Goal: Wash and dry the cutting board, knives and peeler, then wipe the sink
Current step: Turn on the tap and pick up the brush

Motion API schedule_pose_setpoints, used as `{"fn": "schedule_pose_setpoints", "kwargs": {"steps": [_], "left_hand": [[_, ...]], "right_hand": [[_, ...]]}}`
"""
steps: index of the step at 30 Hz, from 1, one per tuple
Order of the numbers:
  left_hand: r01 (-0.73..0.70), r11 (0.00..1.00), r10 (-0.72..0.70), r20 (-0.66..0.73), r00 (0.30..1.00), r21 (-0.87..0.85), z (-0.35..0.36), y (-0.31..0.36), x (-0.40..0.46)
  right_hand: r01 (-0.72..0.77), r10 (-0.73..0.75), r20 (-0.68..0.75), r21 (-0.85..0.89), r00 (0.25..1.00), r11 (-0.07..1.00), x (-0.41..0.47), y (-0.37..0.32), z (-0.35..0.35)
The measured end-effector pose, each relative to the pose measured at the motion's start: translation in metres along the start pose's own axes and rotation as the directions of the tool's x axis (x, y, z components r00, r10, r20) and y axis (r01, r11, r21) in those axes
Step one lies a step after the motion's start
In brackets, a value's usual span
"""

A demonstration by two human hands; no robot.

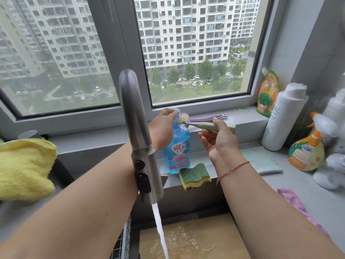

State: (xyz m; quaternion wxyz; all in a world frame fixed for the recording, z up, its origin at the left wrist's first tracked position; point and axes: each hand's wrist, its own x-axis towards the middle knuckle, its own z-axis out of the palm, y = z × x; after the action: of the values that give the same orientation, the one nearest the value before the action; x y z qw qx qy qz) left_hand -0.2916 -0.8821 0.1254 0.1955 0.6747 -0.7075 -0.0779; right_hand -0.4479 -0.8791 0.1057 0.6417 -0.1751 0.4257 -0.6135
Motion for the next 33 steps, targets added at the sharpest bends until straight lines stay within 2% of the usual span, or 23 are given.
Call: {"fn": "schedule_pose_setpoints", "kwargs": {"steps": [3, 5, 7, 9, 10, 11, 12, 14, 16, 17, 18, 19, 21, 22, 24, 26, 27, 28, 29, 30, 31, 32, 33], "left_hand": [[-0.020, 0.999, 0.019, 0.013, 1.000, 0.037, 0.001, -0.001, -0.001], [-0.009, 1.000, 0.009, -0.042, 0.999, 0.000, 0.001, -0.003, -0.006], [-0.074, 0.995, 0.056, -0.223, 0.973, -0.073, 0.001, -0.003, -0.017], [-0.175, 0.969, 0.077, -0.461, 0.884, -0.174, 0.008, -0.008, -0.032], [-0.199, 0.954, 0.042, -0.559, 0.828, -0.223, 0.016, -0.014, -0.039], [-0.149, 0.921, -0.092, -0.573, 0.814, -0.359, 0.022, -0.024, -0.048], [-0.073, 0.863, -0.231, -0.520, 0.823, -0.499, 0.027, -0.028, -0.060], [0.072, 0.762, -0.406, -0.387, 0.828, -0.644, 0.039, -0.032, -0.099], [0.108, 0.766, -0.452, -0.412, 0.791, -0.634, 0.059, -0.031, -0.145], [0.176, 0.783, -0.496, -0.429, 0.755, -0.596, 0.079, -0.038, -0.164], [0.266, 0.749, -0.567, -0.378, 0.732, -0.607, 0.097, -0.041, -0.182], [0.355, 0.685, -0.636, -0.284, 0.717, -0.637, 0.117, -0.042, -0.193], [0.605, 0.522, -0.746, 0.022, 0.666, -0.601, 0.160, -0.050, -0.214], [0.731, 0.469, -0.780, 0.158, 0.606, -0.496, 0.179, -0.054, -0.225], [0.877, 0.341, -0.814, 0.360, 0.456, -0.338, 0.224, -0.078, -0.244], [0.956, 0.216, -0.829, 0.480, 0.287, -0.197, 0.259, -0.111, -0.258], [0.970, 0.214, -0.841, 0.484, 0.242, -0.114, 0.279, -0.129, -0.264], [0.969, 0.245, -0.843, 0.488, 0.226, -0.027, 0.294, -0.141, -0.268], [0.967, 0.246, -0.836, 0.492, 0.243, -0.060, 0.305, -0.148, -0.273], [0.954, 0.233, -0.842, 0.452, 0.296, -0.189, 0.308, -0.153, -0.279], [0.952, 0.212, -0.837, 0.462, 0.294, -0.222, 0.307, -0.153, -0.274], [0.971, 0.161, -0.814, 0.532, 0.233, -0.179, 0.304, -0.150, -0.271], [0.965, 0.198, -0.764, 0.591, 0.260, -0.170, 0.311, -0.155, -0.273]], "right_hand": [[-0.027, 0.027, 0.013, 0.022, 1.000, 0.999, -0.006, 0.000, -0.007], [-0.041, 0.041, 0.012, 0.025, 0.999, 0.999, -0.014, -0.001, -0.012], [-0.046, 0.046, 0.008, 0.023, 0.999, 0.999, -0.024, -0.001, -0.020], [-0.044, 0.044, -0.002, 0.018, 0.999, 0.999, -0.036, 0.000, -0.030], [-0.039, 0.039, -0.010, 0.012, 0.999, 0.999, -0.041, 0.002, -0.035], [-0.035, 0.035, -0.021, 0.002, 0.999, 0.999, -0.047, 0.005, -0.042], [-0.030, 0.030, -0.031, -0.005, 0.999, 1.000, -0.052, 0.008, -0.050], [-0.036, 0.035, -0.050, -0.025, 0.998, 0.999, -0.061, 0.016, -0.066], [-0.077, 0.072, -0.071, -0.065, 0.995, 0.995, -0.068, 0.030, -0.084], [-0.114, 0.106, -0.084, -0.093, 0.991, 0.989, -0.071, 0.040, -0.093], [-0.155, 0.144, -0.096, -0.119, 0.985, 0.981, -0.074, 0.050, -0.101], [-0.195, 0.181, -0.105, -0.145, 0.978, 0.970, -0.077, 0.059, -0.108], [-0.274, 0.253, -0.125, -0.199, 0.959, 0.941, -0.083, 0.082, -0.118], [-0.309, 0.284, -0.136, -0.218, 0.949, 0.926, -0.085, 0.092, -0.121], [-0.356, 0.328, -0.154, -0.235, 0.932, 0.904, -0.089, 0.109, -0.128], [-0.379, 0.347, -0.166, -0.242, 0.923, 0.893, -0.091, 0.121, -0.133], [-0.385, 0.351, -0.171, -0.246, 0.920, 0.889, -0.091, 0.125, -0.134], [-0.389, 0.354, -0.174, -0.250, 0.919, 0.887, -0.091, 0.129, -0.136], [-0.394, 0.358, -0.177, -0.251, 0.917, 0.884, -0.091, 0.131, -0.137], [-0.399, 0.363, -0.179, -0.252, 0.914, 0.882, -0.091, 0.132, -0.138], [-0.404, 0.367, -0.182, -0.252, 0.912, 0.879, -0.090, 0.133, -0.138], [-0.407, 0.369, -0.187, -0.253, 0.911, 0.878, -0.090, 0.134, -0.140], [-0.407, 0.368, -0.189, -0.254, 0.911, 0.877, -0.089, 0.134, -0.141]]}}
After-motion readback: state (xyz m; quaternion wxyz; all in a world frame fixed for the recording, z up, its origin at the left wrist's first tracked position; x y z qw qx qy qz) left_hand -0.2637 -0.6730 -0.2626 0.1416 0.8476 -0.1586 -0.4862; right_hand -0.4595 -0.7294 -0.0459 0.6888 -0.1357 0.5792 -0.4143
